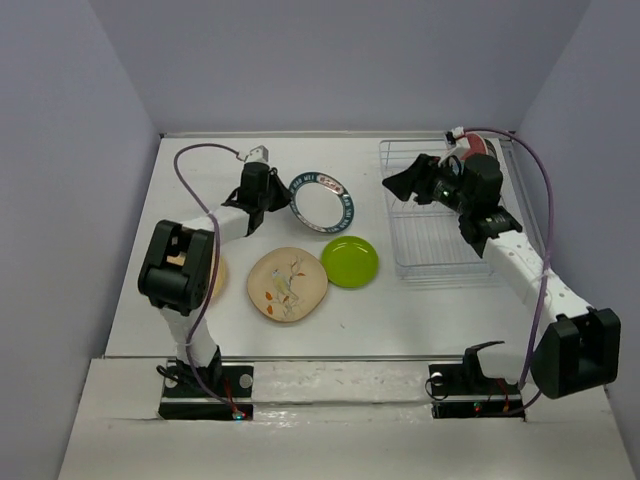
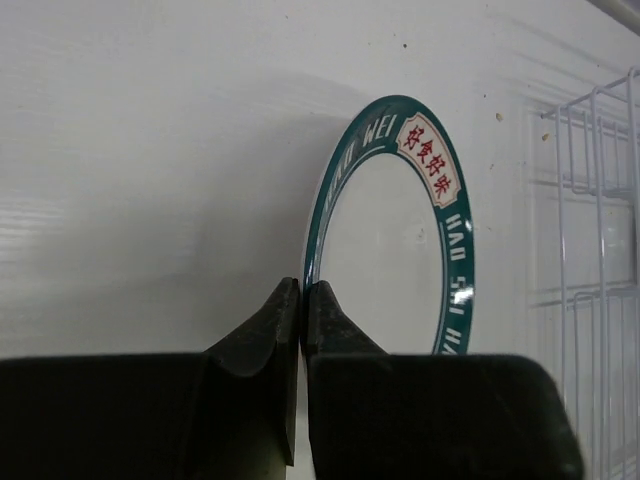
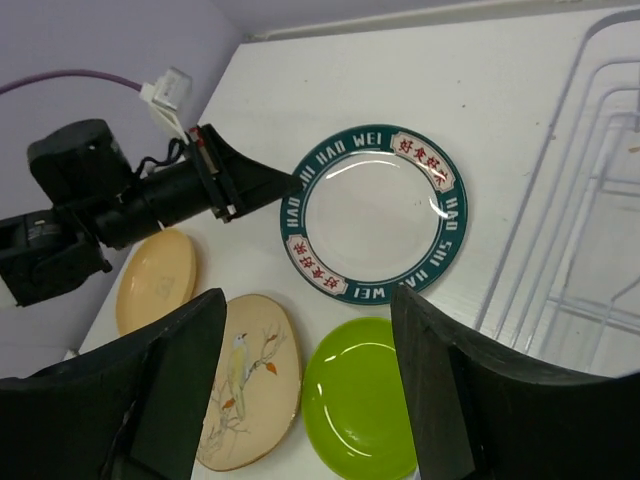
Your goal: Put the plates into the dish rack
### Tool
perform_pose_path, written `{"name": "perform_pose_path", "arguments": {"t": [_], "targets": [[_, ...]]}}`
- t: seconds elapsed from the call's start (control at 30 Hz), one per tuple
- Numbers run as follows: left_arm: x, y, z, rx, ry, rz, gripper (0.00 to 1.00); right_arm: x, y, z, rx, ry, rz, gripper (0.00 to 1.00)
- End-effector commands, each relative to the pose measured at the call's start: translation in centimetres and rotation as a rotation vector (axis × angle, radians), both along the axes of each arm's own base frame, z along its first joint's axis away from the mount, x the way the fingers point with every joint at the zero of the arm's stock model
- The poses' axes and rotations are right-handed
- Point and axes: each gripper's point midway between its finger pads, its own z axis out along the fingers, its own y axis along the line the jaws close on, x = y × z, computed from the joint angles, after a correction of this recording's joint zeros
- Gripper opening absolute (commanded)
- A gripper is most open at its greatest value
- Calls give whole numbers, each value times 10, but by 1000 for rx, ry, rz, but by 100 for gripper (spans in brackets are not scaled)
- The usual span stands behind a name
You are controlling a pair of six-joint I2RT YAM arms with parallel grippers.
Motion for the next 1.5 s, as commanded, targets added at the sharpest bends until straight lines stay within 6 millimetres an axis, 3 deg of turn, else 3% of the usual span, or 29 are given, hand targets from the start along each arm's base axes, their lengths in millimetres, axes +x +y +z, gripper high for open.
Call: {"name": "perform_pose_path", "arguments": {"t": [0.0,0.13,0.17,0.2,0.23,0.33,0.4,0.43,0.53,0.63,0.77,0.83,0.9,0.93,1.03,1.1,1.13,1.2,1.23,1.3,1.37,1.4,1.47], "targets": [[-9,21,75,-32,-185,76,6,-3,39,22,6,-72,148,74],[-32,27,108,-84,-256,76,6,3,50,10,-15,-50,146,80],[-38,26,128,-119,-298,74,6,6,53,4,-16,-31,160,81],[-46,25,126,-135,-293,56,6,7,55,1,-17,-24,174,81],[-53,25,143,-158,-329,47,6,4,62,-2,-17,-15,209,82],[-69,21,152,-203,-342,9,6,13,68,-13,-53,0,242,83],[-86,20,178,-240,-396,-22,6,23,68,-21,-100,20,245,84],[-88,18,177,-244,-391,-35,6,26,69,-24,-114,26,249,84],[-107,15,204,-280,-448,-89,6,34,68,-36,-142,60,241,85],[-119,10,210,-294,-452,-144,6,36,72,-35,-125,74,252,85],[-135,4,224,-313,-482,-213,6,24,87,-37,-67,104,373,81],[-138,2,227,-316,-487,-232,6,17,96,-25,-11,75,436,76],[-143,-1,232,-327,-495,-260,6,-6,107,-17,89,114,564,65],[-145,-2,234,-330,-500,-271,6,-10,110,-5,125,61,606,45],[-153,-1,246,-324,-527,-285,6,-28,115,9,211,70,702,8],[-159,5,253,-291,-551,-280,6,-38,115,17,240,77,755,7],[-164,7,260,-284,-570,-281,11,-37,112,20,246,73,748,7],[-170,7,259,-258,-558,-303,33,-33,104,28,252,52,708,7],[-172,7,257,-240,-551,-314,60,-31,98,31,253,40,680,7],[-178,10,251,-173,-536,-342,86,-19,71,49,256,-10,563,7],[-183,18,249,-98,-559,-344,93,-13,46,68,246,-55,466,7],[-182,25,240,-61,-535,-313,98,3,22,67,231,-42,350,7],[-187,34,238,-11,-551,-295,99,7,1,88,190,-92,237,7]]}}
